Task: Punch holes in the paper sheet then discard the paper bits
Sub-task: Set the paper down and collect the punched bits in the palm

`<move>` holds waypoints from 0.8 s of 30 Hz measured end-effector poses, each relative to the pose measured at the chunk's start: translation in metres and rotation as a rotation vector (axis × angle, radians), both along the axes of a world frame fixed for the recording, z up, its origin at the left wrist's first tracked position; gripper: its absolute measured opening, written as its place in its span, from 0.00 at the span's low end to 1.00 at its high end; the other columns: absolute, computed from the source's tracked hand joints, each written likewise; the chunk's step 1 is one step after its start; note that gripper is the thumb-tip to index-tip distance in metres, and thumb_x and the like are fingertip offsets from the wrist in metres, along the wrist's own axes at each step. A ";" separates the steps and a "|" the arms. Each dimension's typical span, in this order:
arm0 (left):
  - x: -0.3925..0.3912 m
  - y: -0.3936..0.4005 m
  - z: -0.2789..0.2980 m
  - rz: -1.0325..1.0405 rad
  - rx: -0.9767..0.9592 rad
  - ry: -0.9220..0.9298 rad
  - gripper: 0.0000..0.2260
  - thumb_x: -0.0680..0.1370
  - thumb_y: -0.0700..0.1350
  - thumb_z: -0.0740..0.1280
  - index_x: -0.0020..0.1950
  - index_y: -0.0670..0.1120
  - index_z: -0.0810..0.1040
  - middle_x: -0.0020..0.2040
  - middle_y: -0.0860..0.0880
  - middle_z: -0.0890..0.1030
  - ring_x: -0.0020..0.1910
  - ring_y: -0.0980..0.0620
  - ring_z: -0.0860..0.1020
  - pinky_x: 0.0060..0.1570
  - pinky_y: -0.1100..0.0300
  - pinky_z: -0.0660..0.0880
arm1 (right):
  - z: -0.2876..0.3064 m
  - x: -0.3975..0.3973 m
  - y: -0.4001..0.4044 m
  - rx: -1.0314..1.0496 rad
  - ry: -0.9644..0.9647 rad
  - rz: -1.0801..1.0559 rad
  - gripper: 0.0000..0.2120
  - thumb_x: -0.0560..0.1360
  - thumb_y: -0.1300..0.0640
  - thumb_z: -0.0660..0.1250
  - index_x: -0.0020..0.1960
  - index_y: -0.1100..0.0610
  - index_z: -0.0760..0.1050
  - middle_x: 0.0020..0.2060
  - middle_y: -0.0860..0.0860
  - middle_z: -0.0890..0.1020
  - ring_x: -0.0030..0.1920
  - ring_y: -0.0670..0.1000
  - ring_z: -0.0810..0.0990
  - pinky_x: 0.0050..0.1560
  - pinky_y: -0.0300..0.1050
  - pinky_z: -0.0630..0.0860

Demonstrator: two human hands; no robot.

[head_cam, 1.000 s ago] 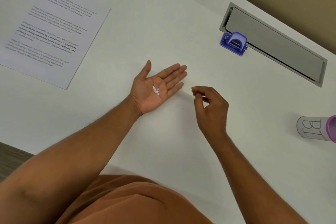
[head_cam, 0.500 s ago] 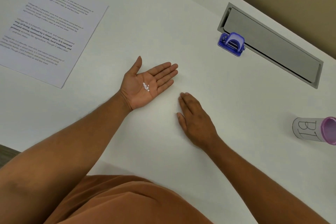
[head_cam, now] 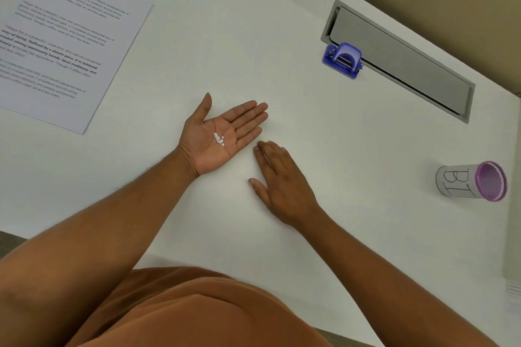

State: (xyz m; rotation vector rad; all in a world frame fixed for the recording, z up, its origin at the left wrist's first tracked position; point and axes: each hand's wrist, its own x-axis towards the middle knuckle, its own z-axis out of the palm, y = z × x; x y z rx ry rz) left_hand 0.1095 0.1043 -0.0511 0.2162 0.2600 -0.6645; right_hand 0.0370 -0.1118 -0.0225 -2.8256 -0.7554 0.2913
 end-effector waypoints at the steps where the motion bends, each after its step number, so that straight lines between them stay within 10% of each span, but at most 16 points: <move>1: -0.001 0.000 0.001 -0.004 0.000 0.002 0.38 0.87 0.66 0.53 0.83 0.36 0.64 0.84 0.37 0.65 0.84 0.39 0.64 0.84 0.44 0.60 | 0.001 -0.004 -0.003 -0.004 -0.012 -0.010 0.29 0.85 0.48 0.61 0.80 0.64 0.64 0.78 0.59 0.69 0.79 0.57 0.66 0.81 0.51 0.58; 8: -0.009 0.000 0.007 -0.033 0.036 -0.004 0.38 0.86 0.66 0.54 0.83 0.37 0.64 0.83 0.37 0.67 0.83 0.40 0.66 0.84 0.45 0.58 | 0.008 -0.038 -0.027 0.018 -0.044 -0.147 0.21 0.84 0.55 0.64 0.73 0.64 0.74 0.71 0.60 0.77 0.72 0.59 0.75 0.69 0.56 0.77; 13: -0.038 0.033 0.002 0.140 -0.011 0.033 0.36 0.88 0.65 0.53 0.82 0.37 0.66 0.84 0.39 0.67 0.83 0.41 0.66 0.83 0.44 0.62 | 0.006 -0.040 -0.006 -0.007 0.091 -0.256 0.28 0.86 0.45 0.58 0.83 0.53 0.58 0.82 0.53 0.60 0.82 0.54 0.56 0.79 0.47 0.58; 18: -0.065 0.060 0.002 0.208 0.041 0.046 0.36 0.87 0.65 0.54 0.83 0.37 0.66 0.84 0.39 0.66 0.84 0.40 0.64 0.84 0.44 0.57 | 0.005 -0.053 0.006 0.123 0.063 -0.348 0.22 0.79 0.70 0.64 0.72 0.62 0.74 0.71 0.60 0.73 0.72 0.58 0.68 0.71 0.55 0.70; 24: -0.071 0.054 0.005 0.176 0.068 0.042 0.39 0.86 0.68 0.52 0.84 0.38 0.64 0.84 0.39 0.65 0.84 0.40 0.65 0.85 0.45 0.55 | 0.016 -0.042 0.011 0.015 -0.001 -0.378 0.06 0.80 0.50 0.60 0.48 0.42 0.75 0.49 0.38 0.78 0.52 0.40 0.77 0.55 0.43 0.73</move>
